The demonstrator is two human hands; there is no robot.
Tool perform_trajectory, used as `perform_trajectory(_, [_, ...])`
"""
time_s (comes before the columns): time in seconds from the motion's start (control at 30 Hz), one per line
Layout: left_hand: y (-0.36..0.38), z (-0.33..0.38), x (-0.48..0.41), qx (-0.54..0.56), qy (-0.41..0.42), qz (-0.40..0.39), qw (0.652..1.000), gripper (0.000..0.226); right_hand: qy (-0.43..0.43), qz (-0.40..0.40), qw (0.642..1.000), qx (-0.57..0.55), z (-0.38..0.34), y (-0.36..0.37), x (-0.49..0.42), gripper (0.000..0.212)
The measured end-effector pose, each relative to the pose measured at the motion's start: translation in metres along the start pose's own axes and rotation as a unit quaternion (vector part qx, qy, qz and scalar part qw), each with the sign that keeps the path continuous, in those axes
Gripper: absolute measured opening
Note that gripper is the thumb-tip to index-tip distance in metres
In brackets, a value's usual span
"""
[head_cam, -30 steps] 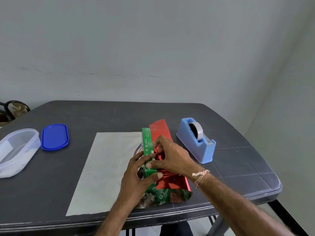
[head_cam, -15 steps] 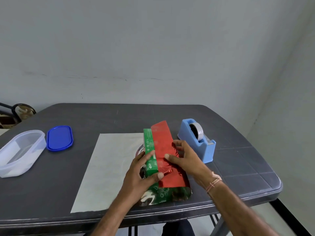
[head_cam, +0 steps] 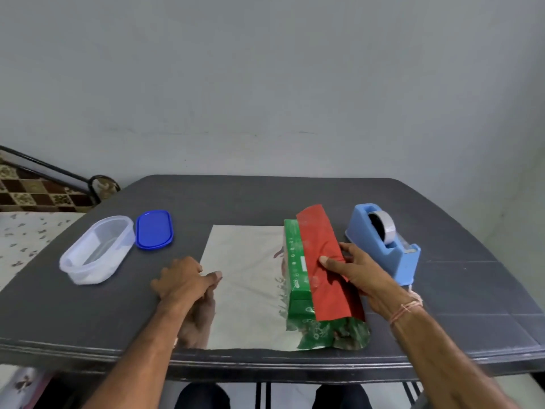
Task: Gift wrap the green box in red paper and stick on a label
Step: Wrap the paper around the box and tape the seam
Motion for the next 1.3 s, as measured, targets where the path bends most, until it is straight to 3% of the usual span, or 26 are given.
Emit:
perform_trajectory(0.07, [-0.001, 0.003, -0.002, 0.027, 0.011, -0.007, 1.0, 0.038, 0.001, -0.003, 1.0, -0.006, 0.001, 0.002, 0.001, 0.067])
perform_trajectory(0.2, [0.005, 0.001, -0.004, 0.048, 0.012, 0.01, 0.999, 0.03, 0.007, -0.003, 1.0, -0.012, 0.002, 0.001, 0.003, 0.068])
perform_trajectory(0.3, [0.008, -0.006, -0.01, 0.06, 0.013, 0.047, 0.997, 0.039, 0.009, 0.003, 1.0, -0.015, 0.002, 0.004, 0.006, 0.069])
perform_trajectory(0.5, [0.009, -0.004, -0.014, 0.057, 0.023, 0.032, 0.998, 0.045, 0.007, 0.002, 1.0, 0.005, 0.001, 0.001, 0.005, 0.091])
perform_trajectory(0.63, [0.013, -0.005, -0.012, 0.086, 0.03, 0.056, 0.994, 0.05, -0.073, -0.007, 0.994, 0.085, -0.009, 0.002, 0.005, 0.093])
perform_trajectory(0.73, [0.016, -0.005, -0.01, 0.081, 0.028, 0.071, 0.994, 0.045, -0.134, 0.016, 0.946, 0.295, -0.018, 0.002, -0.002, 0.084])
perform_trajectory(0.87, [0.014, -0.009, -0.016, 0.052, 0.004, 0.055, 0.997, 0.073, -0.139, -0.013, 0.86, 0.491, -0.028, 0.01, 0.001, 0.05])
perform_trajectory(0.97, [0.013, -0.012, -0.022, 0.057, 0.016, 0.039, 0.997, 0.07, -0.117, -0.033, 0.844, 0.523, -0.029, 0.01, 0.0, 0.041])
perform_trajectory(1.17, [0.006, -0.009, -0.022, 0.045, 0.034, 0.024, 0.998, 0.05, -0.147, -0.012, 0.855, 0.498, -0.041, 0.019, 0.003, 0.043])
perform_trajectory(1.3, [0.004, -0.008, -0.021, 0.044, 0.036, 0.015, 0.998, 0.045, -0.165, -0.032, 0.819, 0.549, -0.042, 0.031, 0.005, 0.047])
Point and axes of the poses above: each hand's wrist, its own x-axis away from the middle knuckle, its own y-axis out of the palm, z = x × y, the point moved 3 cm from there along -x, towards the middle knuckle, and after that the axes turned 1 degree about -x, right-handed, at the moved point
